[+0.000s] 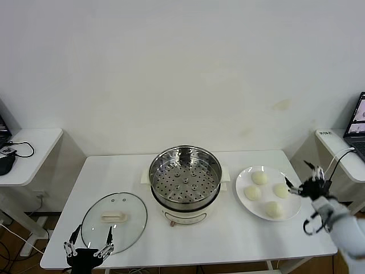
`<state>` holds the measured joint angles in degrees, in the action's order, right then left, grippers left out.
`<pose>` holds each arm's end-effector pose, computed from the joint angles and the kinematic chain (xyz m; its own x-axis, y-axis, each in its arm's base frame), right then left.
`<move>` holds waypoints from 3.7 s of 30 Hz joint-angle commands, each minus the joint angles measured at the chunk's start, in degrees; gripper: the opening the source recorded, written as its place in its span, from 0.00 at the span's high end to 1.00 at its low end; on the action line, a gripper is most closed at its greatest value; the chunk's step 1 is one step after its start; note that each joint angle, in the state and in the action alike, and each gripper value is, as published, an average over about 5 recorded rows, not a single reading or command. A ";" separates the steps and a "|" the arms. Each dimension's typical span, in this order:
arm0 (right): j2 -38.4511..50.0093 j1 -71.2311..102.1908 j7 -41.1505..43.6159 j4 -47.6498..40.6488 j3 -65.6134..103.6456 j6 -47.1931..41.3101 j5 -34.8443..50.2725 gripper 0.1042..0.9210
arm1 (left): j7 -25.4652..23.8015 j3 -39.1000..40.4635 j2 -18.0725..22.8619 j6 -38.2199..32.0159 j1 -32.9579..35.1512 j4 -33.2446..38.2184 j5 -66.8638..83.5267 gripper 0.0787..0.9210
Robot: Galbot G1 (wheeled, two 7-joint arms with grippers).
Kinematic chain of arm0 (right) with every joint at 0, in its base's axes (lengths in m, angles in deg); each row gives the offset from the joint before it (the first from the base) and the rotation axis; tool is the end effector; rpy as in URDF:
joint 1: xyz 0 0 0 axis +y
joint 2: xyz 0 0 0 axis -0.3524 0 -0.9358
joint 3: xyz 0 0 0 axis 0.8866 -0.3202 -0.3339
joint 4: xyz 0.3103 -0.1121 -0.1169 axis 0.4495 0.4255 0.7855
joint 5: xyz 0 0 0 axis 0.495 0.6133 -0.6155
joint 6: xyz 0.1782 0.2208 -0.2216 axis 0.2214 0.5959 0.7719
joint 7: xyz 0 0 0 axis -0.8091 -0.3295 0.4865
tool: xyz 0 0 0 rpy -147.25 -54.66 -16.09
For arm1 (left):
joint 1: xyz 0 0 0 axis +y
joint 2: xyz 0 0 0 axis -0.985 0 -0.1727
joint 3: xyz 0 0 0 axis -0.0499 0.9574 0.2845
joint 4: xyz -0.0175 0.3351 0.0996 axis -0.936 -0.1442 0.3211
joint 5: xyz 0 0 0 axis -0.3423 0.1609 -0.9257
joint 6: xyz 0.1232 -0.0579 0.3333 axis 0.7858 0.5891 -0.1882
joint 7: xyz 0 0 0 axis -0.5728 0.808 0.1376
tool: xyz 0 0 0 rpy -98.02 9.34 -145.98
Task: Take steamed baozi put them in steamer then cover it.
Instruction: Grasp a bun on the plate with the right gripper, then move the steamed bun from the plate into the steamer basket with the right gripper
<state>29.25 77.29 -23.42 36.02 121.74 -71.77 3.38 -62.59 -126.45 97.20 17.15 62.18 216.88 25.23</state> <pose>0.3267 -0.2371 -0.2191 -0.9519 -0.1000 0.2895 -0.3013 0.4754 -0.8266 0.0819 0.0478 -0.2719 -0.9663 -0.1142 0.2306 -0.0487 0.9611 0.2718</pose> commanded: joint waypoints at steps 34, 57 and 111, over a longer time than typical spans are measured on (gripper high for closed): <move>-10.49 -65.64 39.92 -56.15 -64.68 11.76 -9.54 0.12 | -1.98 -3.38 -0.15 0.99 -0.49 -1.77 -2.07 0.12; -16.92 -64.51 38.47 -63.86 -61.95 11.65 -16.57 0.13 | -1.94 -4.95 0.14 0.80 -0.46 -1.88 -1.94 0.12; -1.52 -98.95 42.35 -24.56 -88.37 -0.19 22.91 0.39 | -1.70 -3.05 -1.49 -0.02 -0.60 -0.78 -1.56 0.12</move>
<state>26.95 -5.03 19.76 -2.25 46.20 -67.85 10.93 -64.26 -129.54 95.69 17.13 61.58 216.08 23.66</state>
